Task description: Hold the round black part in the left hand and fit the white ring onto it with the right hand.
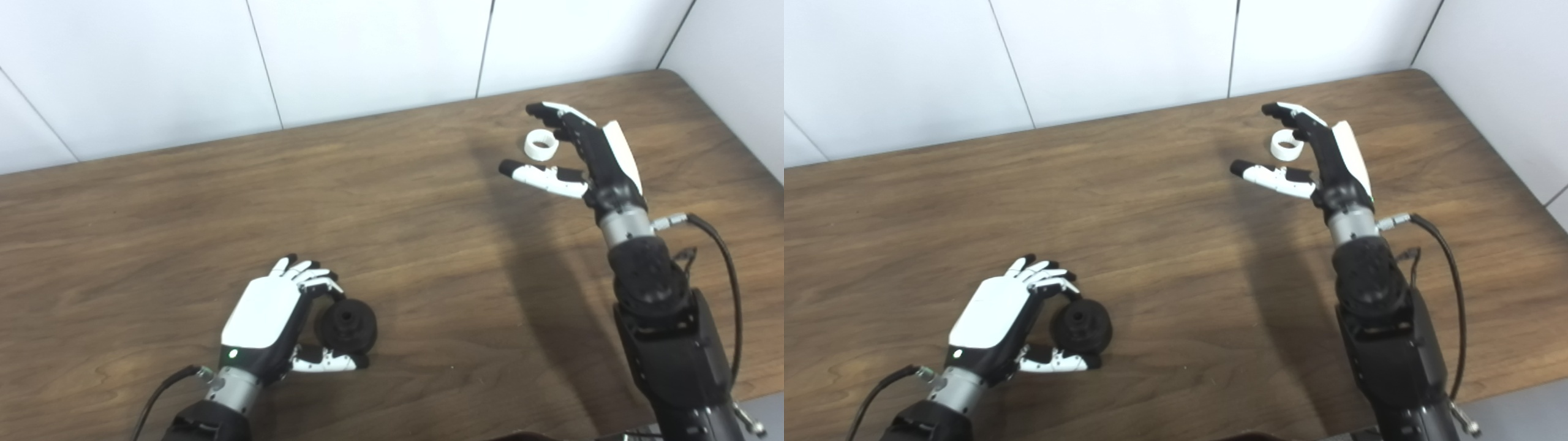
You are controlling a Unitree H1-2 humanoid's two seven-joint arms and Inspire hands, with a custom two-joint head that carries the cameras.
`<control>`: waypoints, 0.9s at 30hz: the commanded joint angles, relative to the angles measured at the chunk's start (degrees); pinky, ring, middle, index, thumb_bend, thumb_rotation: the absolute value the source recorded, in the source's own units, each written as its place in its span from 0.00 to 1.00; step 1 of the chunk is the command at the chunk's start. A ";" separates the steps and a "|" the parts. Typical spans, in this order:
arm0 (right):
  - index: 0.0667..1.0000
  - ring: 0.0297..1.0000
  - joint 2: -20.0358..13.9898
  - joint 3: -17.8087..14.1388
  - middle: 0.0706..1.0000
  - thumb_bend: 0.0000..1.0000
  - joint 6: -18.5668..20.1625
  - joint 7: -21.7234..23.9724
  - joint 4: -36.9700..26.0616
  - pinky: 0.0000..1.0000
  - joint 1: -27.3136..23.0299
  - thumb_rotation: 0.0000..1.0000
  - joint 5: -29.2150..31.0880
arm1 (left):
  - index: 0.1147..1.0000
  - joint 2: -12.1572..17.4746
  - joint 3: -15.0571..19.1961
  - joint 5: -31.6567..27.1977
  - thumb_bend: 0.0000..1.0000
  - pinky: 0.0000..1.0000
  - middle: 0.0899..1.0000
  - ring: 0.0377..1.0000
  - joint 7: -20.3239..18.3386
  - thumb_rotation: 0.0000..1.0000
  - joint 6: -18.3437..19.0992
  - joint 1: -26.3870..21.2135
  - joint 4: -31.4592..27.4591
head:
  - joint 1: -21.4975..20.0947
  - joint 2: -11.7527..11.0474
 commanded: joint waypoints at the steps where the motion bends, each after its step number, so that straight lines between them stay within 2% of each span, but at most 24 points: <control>1: 0.76 0.84 -1.95 -0.10 0.81 0.70 -1.33 -0.26 0.71 0.83 -3.42 0.37 -1.61 | 0.42 2.22 1.19 0.77 0.52 1.00 0.78 0.89 -0.69 0.06 0.66 0.46 1.39 | -1.12 -0.25; 8: 0.77 0.85 -4.78 0.76 0.84 0.70 -0.26 0.73 5.68 0.81 -7.31 0.29 -4.13 | 0.42 2.93 2.06 -0.29 0.52 0.98 0.76 0.87 0.81 0.06 -1.04 0.64 2.50 | -2.96 -1.36; 13: 0.77 0.88 -7.47 0.99 0.87 0.71 -0.14 1.72 10.37 0.82 -9.69 0.28 -4.90 | 0.42 3.20 2.15 -0.15 0.52 0.98 0.76 0.87 0.88 0.06 -1.26 0.89 2.53 | -3.23 -1.50; 15: 0.77 0.87 -8.60 1.26 0.87 0.72 -0.68 2.01 12.60 0.81 -10.54 0.26 -5.21 | 0.42 3.33 2.12 0.21 0.52 0.97 0.76 0.87 1.10 0.06 -1.42 0.93 2.76 | -3.60 -2.34; 27: 0.75 0.87 -13.63 3.97 0.87 0.75 -2.02 2.21 23.46 0.81 -15.87 0.23 -7.50 | 0.42 3.53 2.49 -0.04 0.52 0.97 0.77 0.87 1.48 0.05 -1.53 1.53 2.91 | -4.58 -3.20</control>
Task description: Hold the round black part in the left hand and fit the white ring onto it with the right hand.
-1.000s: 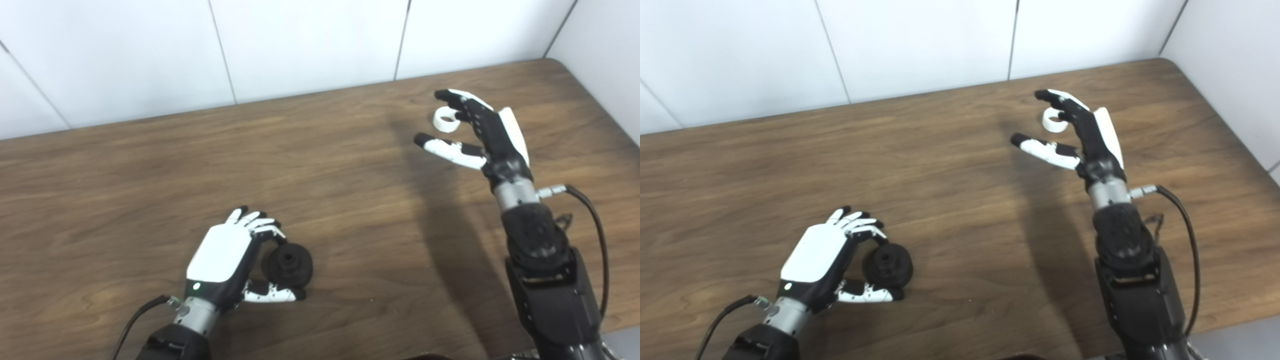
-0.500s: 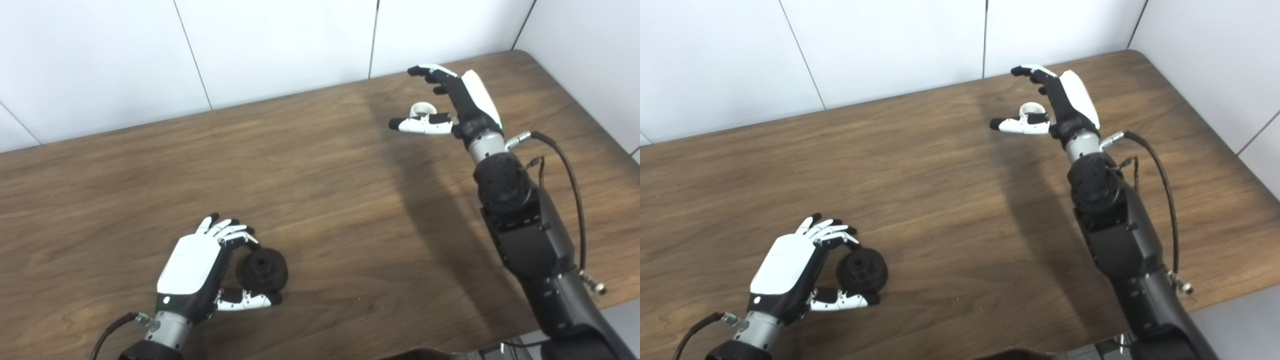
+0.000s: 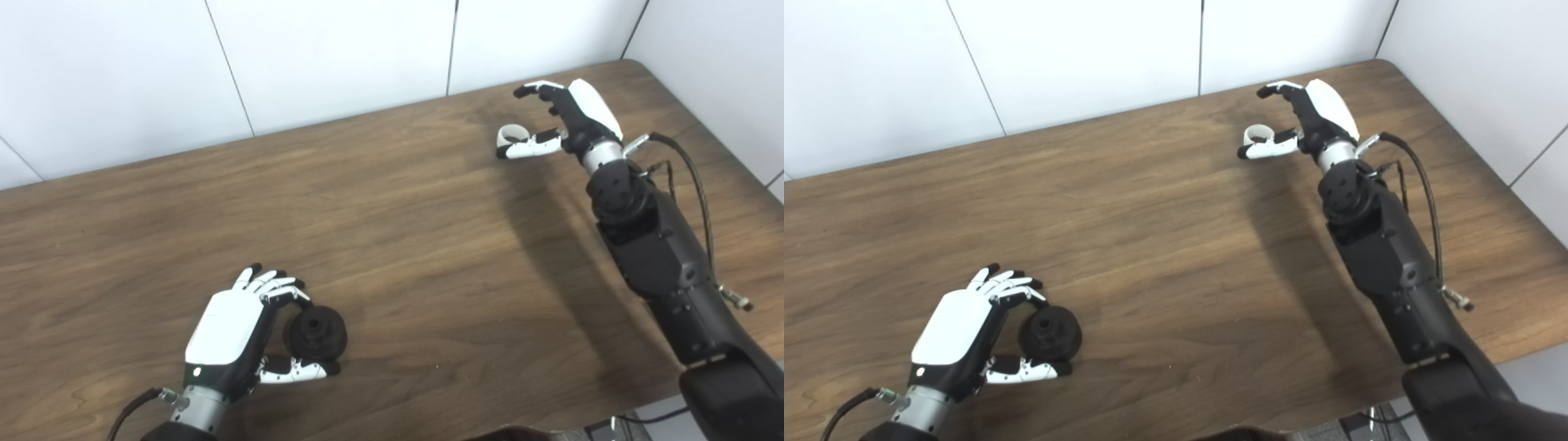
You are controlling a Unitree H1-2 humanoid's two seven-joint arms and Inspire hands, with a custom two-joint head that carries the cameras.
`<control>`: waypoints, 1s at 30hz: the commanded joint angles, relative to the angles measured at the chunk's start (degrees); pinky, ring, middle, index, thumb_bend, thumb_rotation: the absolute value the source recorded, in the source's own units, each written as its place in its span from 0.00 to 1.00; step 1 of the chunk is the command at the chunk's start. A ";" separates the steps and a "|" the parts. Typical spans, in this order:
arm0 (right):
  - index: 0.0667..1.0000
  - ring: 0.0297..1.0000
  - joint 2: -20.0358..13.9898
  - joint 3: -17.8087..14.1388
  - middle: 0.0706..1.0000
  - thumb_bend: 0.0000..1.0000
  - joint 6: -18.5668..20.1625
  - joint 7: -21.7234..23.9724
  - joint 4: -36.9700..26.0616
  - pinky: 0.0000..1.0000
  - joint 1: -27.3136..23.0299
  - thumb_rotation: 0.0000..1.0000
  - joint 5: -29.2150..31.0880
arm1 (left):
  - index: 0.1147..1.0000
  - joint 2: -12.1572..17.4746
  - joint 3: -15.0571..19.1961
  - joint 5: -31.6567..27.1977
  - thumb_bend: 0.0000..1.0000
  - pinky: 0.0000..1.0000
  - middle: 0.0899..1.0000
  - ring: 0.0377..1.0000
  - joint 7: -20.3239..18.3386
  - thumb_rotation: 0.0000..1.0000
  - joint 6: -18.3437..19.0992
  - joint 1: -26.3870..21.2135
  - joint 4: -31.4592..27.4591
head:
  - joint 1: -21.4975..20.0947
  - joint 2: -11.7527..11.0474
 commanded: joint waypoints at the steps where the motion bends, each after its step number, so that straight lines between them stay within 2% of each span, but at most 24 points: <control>1: 0.74 0.87 -2.47 0.19 0.86 0.75 -2.30 -0.69 0.33 0.81 -3.87 0.23 -0.99 | 0.42 2.14 0.83 1.59 0.52 0.97 0.77 0.87 -0.79 0.05 1.17 1.22 1.39 | -0.02 0.05; 8: 0.72 0.88 -5.46 3.77 0.86 0.78 -0.71 2.00 4.97 0.82 -7.13 0.23 -3.30 | 0.42 2.02 1.12 1.47 0.52 0.96 0.76 0.86 0.13 0.05 0.67 1.56 1.72 | -1.05 -0.25; 11: 0.71 0.90 -6.43 5.29 0.86 0.79 -0.12 3.07 6.69 0.88 -8.45 0.25 -4.48 | 0.41 2.07 1.04 1.48 0.52 0.95 0.76 0.86 0.48 0.05 0.45 1.61 1.88 | -0.93 -0.28; 23: 0.68 0.93 -8.13 9.70 0.89 0.81 2.51 8.01 11.63 0.95 -12.51 0.26 -7.10 | 0.41 1.86 0.88 1.37 0.52 0.95 0.76 0.86 0.31 0.05 0.81 1.66 1.53 | -0.11 -0.05; 30: 0.65 0.94 -8.46 11.80 0.87 0.79 2.32 9.08 14.32 0.96 -14.32 0.23 -7.91 | 0.42 1.67 0.61 1.73 0.52 0.96 0.76 0.86 -0.26 0.06 1.22 1.67 1.08 | -0.04 -0.03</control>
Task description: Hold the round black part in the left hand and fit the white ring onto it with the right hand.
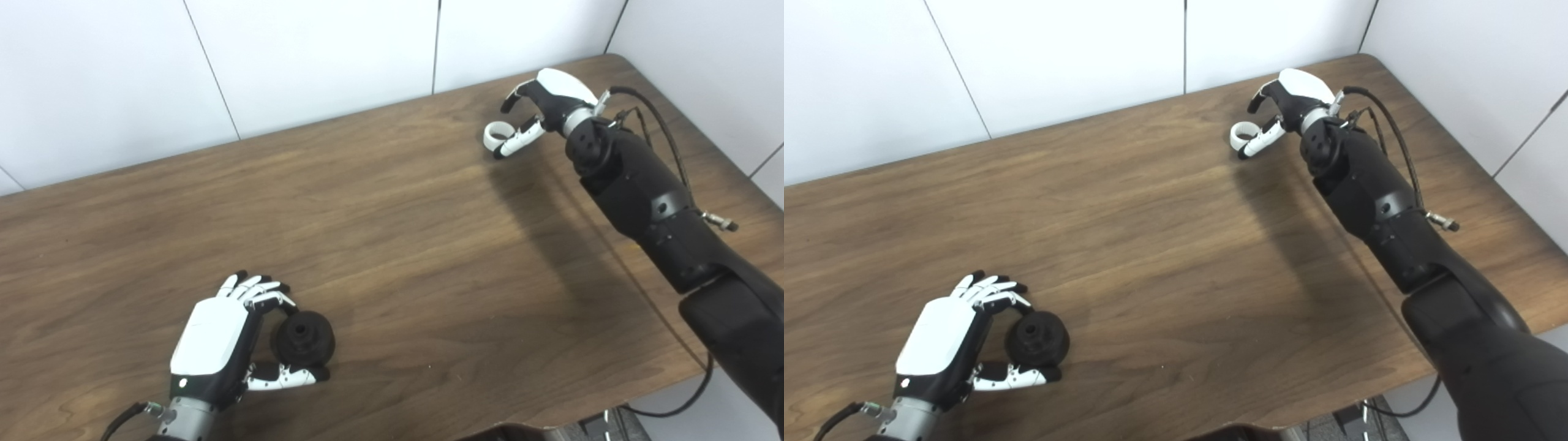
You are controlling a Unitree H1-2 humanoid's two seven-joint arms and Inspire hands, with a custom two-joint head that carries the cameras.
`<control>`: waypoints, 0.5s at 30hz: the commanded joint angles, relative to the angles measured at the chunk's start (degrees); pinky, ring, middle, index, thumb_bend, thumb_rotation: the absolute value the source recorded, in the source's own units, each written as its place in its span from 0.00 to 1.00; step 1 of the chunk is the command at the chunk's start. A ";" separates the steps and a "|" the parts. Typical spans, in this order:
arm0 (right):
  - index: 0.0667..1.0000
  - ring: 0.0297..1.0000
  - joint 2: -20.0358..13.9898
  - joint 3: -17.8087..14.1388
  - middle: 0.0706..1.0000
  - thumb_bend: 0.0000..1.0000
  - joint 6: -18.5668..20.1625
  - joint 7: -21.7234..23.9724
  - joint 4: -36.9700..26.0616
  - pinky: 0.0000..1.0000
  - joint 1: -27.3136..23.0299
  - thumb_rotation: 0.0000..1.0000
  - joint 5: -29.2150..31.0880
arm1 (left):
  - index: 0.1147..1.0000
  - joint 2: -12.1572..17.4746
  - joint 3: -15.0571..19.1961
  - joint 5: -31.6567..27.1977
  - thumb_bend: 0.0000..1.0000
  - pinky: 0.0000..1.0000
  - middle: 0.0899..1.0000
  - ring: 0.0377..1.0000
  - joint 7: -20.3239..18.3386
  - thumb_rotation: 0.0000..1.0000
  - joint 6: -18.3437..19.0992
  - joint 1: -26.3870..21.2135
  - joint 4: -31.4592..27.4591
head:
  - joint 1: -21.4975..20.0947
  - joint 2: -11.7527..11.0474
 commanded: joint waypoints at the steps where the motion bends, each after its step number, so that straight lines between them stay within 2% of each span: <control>1: 0.65 0.94 -1.61 -0.04 0.87 0.80 -0.08 -0.03 -0.18 0.96 -3.56 0.23 -0.90 | 0.42 1.48 0.18 1.95 0.52 0.96 0.76 0.87 -2.09 0.06 1.80 1.14 0.65 | -0.02 0.05; 12: 0.62 0.93 -0.75 0.82 0.88 0.79 0.08 0.18 -0.84 0.92 -3.33 0.22 -1.22 | 0.42 1.11 0.12 1.55 0.52 0.97 0.77 0.87 -1.87 0.05 1.80 1.47 0.63 | 0.29 0.23; 15: 0.61 0.94 -0.53 0.76 0.89 0.79 0.33 0.30 -1.07 0.93 -3.28 0.21 -1.10 | 0.42 1.03 0.10 1.77 0.52 0.97 0.77 0.87 -1.81 0.05 1.87 1.54 0.53 | 0.30 0.29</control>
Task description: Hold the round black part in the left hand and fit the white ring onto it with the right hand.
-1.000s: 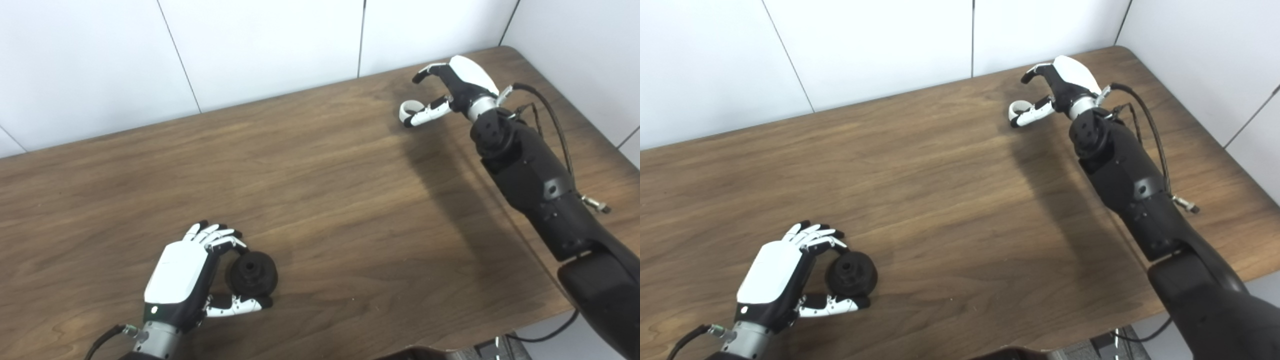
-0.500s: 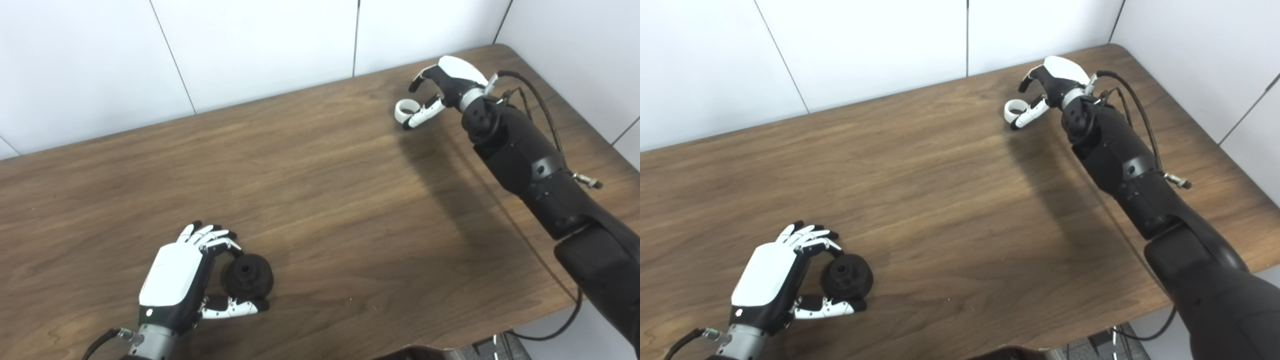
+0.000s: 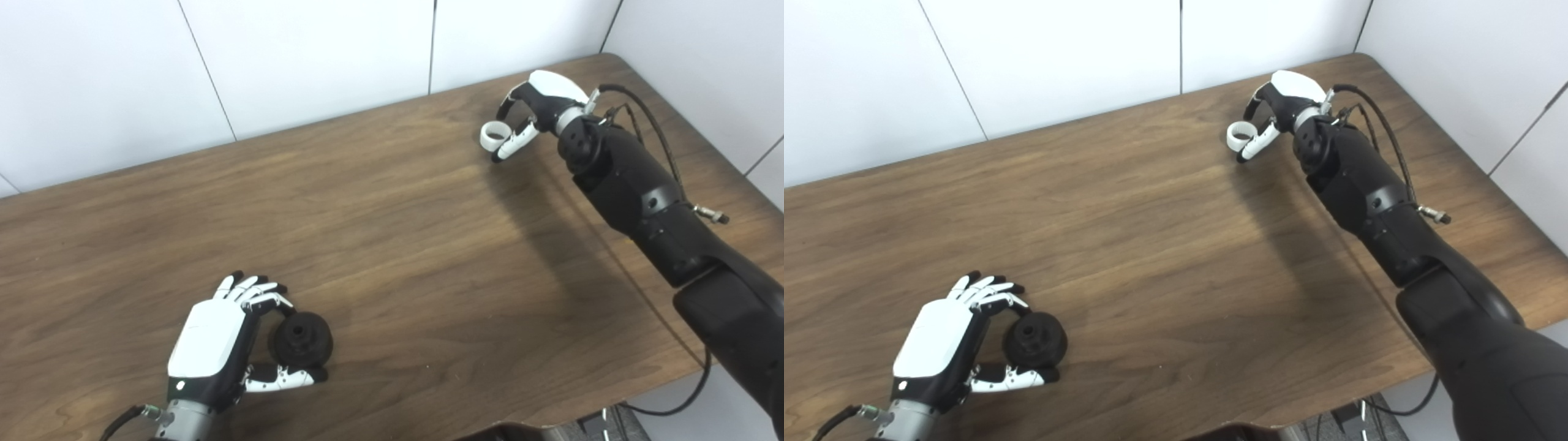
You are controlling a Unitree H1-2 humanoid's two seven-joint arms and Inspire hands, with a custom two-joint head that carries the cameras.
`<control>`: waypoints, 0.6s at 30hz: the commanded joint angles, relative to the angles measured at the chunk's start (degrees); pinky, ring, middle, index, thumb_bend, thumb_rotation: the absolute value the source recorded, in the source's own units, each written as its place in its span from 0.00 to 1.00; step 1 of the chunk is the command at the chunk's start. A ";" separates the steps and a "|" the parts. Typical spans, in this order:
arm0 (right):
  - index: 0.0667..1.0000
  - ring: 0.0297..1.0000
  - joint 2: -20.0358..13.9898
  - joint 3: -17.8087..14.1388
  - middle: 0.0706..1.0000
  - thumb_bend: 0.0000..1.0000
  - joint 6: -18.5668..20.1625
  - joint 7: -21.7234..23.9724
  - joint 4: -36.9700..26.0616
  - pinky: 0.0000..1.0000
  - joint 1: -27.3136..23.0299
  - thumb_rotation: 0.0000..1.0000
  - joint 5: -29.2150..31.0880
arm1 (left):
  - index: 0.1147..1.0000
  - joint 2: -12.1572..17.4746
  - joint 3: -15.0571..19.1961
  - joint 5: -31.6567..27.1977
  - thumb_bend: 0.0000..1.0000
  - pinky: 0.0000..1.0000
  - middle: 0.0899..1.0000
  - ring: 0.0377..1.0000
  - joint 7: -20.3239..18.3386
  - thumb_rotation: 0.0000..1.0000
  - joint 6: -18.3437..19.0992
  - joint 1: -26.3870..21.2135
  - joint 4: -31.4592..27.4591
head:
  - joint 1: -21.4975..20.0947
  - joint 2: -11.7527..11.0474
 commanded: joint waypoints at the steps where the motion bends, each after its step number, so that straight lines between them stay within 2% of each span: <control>1: 0.60 0.94 -0.81 -0.52 0.89 0.79 0.12 -0.40 -1.76 0.94 -2.79 0.20 -0.61 | 0.42 1.14 0.11 1.68 0.52 0.97 0.77 0.87 -1.68 0.05 1.67 1.42 0.62 | -0.05 0.03; 12: 0.57 0.95 -0.35 -0.70 0.89 0.77 0.30 -0.02 -1.29 0.97 -3.08 0.19 -0.34 | 0.42 0.88 0.00 1.90 0.52 0.97 0.77 0.87 -2.44 0.05 2.32 1.48 0.12 | 0.16 0.18; 13: 0.50 0.95 -0.34 -0.69 0.89 0.63 0.23 -0.02 -1.19 0.97 -3.09 0.16 -0.35 | 0.42 0.86 -0.02 1.93 0.52 0.97 0.77 0.87 -2.57 0.05 2.42 1.49 0.05 | 0.16 0.18; 14: 0.48 0.96 -0.35 -0.58 0.89 0.58 0.23 -0.02 -1.10 0.97 -3.12 0.16 -0.48 | 0.42 0.86 -0.04 1.91 0.52 0.97 0.77 0.87 -2.51 0.05 2.39 1.51 0.05 | 0.16 0.18; 18: 0.46 0.95 -0.36 -0.43 0.88 0.53 0.10 0.01 -0.94 0.97 -3.13 0.15 -0.58 | 0.42 0.91 -0.07 1.90 0.52 0.97 0.77 0.87 -2.44 0.05 2.32 1.53 0.00 | 0.16 0.18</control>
